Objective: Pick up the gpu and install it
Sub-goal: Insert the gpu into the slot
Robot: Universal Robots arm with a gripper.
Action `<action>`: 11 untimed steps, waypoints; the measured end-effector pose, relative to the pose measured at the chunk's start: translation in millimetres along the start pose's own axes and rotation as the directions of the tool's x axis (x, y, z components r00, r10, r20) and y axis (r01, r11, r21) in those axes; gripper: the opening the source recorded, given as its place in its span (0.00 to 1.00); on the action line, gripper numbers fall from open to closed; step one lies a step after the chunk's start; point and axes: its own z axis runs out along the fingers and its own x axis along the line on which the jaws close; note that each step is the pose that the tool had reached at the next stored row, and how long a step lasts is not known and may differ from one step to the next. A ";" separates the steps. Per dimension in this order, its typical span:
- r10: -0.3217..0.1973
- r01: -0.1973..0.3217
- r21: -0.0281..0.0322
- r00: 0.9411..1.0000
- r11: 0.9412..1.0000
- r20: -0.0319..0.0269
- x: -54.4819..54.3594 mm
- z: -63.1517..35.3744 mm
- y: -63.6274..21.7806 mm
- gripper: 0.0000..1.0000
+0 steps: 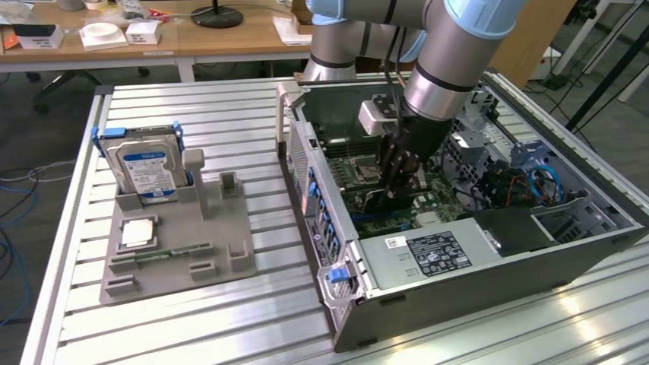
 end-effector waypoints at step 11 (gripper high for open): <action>-0.001 0.001 0.000 1.000 1.000 0.003 -1.1 1.0 -0.2 0.26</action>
